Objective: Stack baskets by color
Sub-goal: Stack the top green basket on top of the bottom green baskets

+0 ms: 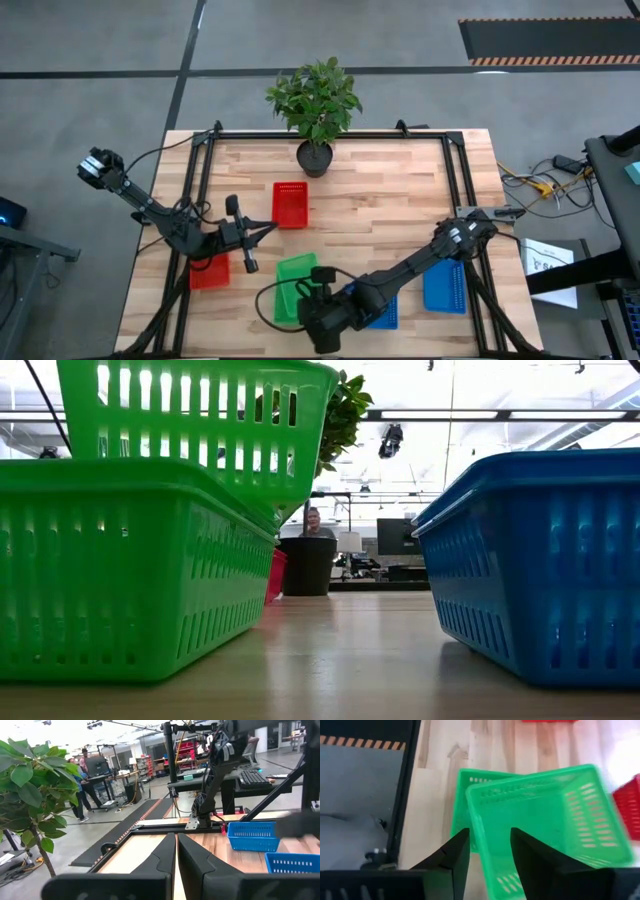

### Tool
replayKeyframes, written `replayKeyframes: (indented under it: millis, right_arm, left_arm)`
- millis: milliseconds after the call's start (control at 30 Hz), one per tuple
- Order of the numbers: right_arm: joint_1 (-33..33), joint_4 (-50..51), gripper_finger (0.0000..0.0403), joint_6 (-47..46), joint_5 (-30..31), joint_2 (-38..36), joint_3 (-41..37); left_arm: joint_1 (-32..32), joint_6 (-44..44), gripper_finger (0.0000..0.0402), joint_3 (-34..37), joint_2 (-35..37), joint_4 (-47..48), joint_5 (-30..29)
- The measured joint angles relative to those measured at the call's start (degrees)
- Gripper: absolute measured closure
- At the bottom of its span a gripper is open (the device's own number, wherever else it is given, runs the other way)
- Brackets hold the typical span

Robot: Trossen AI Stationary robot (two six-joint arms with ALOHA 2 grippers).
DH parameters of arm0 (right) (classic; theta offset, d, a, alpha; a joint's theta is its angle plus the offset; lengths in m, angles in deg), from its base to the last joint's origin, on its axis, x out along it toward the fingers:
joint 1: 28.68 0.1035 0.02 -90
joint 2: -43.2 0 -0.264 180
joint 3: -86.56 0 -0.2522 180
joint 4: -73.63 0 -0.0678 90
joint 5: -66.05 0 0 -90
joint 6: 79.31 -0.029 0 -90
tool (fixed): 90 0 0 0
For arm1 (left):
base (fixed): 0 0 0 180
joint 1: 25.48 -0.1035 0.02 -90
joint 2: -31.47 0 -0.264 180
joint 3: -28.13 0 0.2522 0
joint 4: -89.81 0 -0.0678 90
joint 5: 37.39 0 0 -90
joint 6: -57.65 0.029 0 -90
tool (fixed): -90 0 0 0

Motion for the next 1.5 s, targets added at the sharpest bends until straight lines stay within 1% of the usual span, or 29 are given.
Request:
replayKeyframes:
  millis: [167,267,367,467,733,800,900,1067,1400,1500]
  right_arm:
    - [-0.4,6.2,0.0304,3.0,1.8,-2.3,0.0]
    - [-1.6,12.9,0.0336,3.6,4.1,-2.6,0.0]
    - [-3.3,18.4,0.0371,3.5,4.9,-2.6,-0.3]
    - [-5.1,19.7,0.039,3.5,4.9,-2.6,-1.6]
    - [-7.9,19.5,0.0394,3.8,4.4,-2.5,-8.4]
    - [-8.0,17.8,0.0394,3.9,4.0,-2.4,-10.1]
    - [-7.9,13.3,0.0394,5.0,1.4,-2.4,-11.6]
    - [-7.1,9.4,0.0394,6.3,-1.5,-2.4,-12.2]
    - [-6.5,5.2,0.0394,7.7,-1.8,-2.4,-12.1]
    - [-6.5,4.6,0.0394,7.8,-3.1,-2.4,-12.1]
  left_arm:
    - [0.7,0.0,0.0401,0.0,0.0,0.0,0.0]
    - [0.9,0.0,0.0401,0.0,0.0,0.0,0.0]
    - [1.0,0.0,0.0401,0.0,0.0,0.0,0.0]
    - [1.0,0.0,0.0401,0.0,0.0,0.0,0.0]
    - [1.0,0.0,0.0401,0.0,0.0,0.0,0.0]
    - [1.0,0.0,0.0401,0.0,0.0,0.0,0.0]
    - [1.1,0.0,0.0401,0.0,0.0,0.0,0.0]
    - [1.1,0.1,0.0401,0.0,0.0,0.0,0.0]
    - [1.1,0.1,0.0401,0.0,0.0,0.0,0.0]
    - [1.1,0.1,0.0401,0.0,0.0,0.0,0.0]
